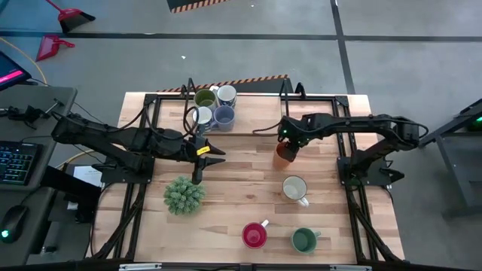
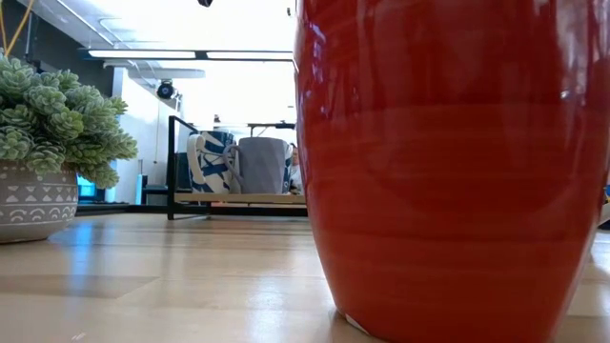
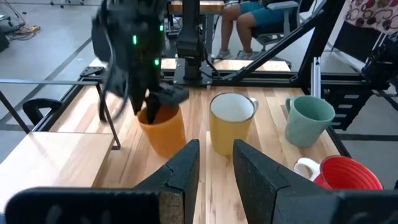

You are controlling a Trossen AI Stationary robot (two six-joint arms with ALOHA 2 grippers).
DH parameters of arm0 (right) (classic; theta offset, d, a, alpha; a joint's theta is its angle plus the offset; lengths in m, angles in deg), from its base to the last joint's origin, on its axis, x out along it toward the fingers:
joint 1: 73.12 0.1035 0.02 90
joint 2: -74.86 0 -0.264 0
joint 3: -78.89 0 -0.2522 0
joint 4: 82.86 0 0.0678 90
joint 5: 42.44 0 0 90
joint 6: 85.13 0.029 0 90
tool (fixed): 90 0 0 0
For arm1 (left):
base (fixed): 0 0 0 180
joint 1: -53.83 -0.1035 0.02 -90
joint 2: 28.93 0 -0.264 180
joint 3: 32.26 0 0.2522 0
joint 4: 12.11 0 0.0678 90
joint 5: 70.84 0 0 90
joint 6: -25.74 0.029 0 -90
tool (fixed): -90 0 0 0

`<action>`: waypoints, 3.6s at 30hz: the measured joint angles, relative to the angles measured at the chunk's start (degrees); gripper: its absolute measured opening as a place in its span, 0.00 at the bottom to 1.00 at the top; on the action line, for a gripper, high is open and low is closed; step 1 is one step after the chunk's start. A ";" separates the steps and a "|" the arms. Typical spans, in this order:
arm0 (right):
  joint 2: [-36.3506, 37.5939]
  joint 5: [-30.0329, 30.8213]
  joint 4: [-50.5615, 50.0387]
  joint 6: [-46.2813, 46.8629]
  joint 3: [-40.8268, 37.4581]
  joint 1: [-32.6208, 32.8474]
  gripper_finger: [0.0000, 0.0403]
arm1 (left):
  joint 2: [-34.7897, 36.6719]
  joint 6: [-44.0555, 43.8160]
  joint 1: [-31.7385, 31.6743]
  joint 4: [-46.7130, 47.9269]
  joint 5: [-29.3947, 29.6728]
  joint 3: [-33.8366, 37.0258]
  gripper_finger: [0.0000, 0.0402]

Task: Place coffee mugs
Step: Put the orange mug on the shelf

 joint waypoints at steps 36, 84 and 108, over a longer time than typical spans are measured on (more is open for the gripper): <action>-16.39 15.43 -12.13 -12.87 53.01 -8.33 0.29 | 0.00 2.03 -0.09 2.10 0.43 0.00 0.21; -46.07 9.20 -15.83 -21.25 73.83 -18.80 0.29 | 0.00 1.88 -0.07 6.55 2.07 0.00 0.21; -48.18 8.87 -15.91 -19.97 73.77 -17.87 0.29 | 0.02 1.97 -0.07 6.53 2.02 0.00 0.21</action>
